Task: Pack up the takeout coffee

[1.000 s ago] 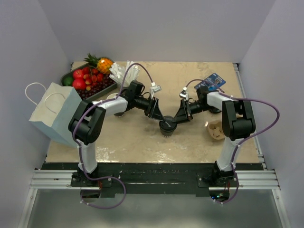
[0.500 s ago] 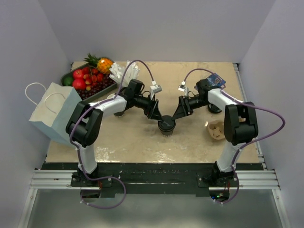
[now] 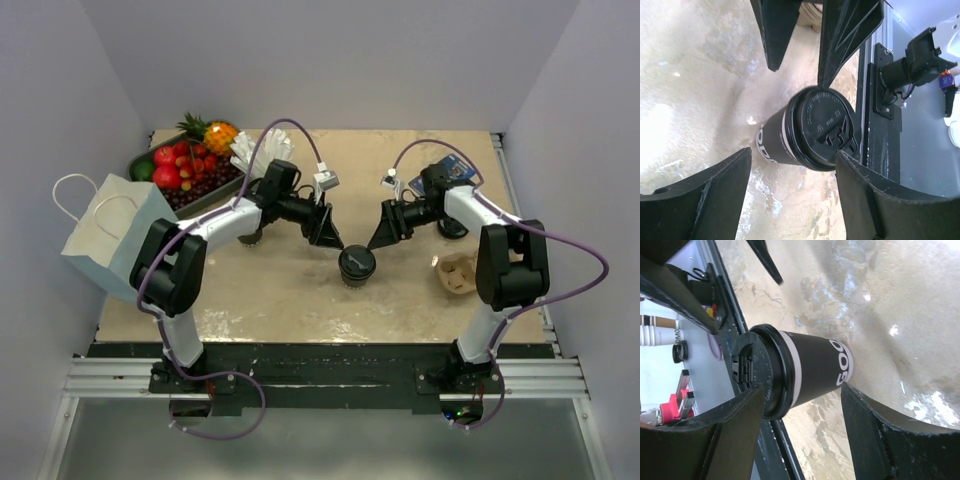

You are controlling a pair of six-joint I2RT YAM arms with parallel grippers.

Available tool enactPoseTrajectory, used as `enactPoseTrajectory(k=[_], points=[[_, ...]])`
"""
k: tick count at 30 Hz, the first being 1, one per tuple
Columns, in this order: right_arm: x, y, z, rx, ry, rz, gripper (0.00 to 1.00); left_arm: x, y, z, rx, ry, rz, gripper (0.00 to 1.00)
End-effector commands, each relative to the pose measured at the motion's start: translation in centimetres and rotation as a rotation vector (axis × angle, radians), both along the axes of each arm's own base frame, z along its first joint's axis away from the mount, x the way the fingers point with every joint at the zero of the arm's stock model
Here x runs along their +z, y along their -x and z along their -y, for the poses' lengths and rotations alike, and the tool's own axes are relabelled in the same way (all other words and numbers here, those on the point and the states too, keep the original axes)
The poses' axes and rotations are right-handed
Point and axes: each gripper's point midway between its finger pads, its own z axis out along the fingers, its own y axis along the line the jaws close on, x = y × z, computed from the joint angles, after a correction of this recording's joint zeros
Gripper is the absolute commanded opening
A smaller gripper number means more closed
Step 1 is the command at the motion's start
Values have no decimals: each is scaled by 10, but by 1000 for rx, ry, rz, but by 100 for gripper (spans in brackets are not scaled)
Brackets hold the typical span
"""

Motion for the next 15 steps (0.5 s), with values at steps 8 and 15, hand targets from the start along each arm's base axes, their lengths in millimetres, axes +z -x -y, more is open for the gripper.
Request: enactPoseTrajectory(k=[8, 15], points=[[3, 8, 15, 11, 59, 46, 62, -6, -20, -13, 131, -82, 30, 68], [-5, 9, 16, -4, 71, 26, 62, -14, -12, -16, 121, -87, 7, 68]])
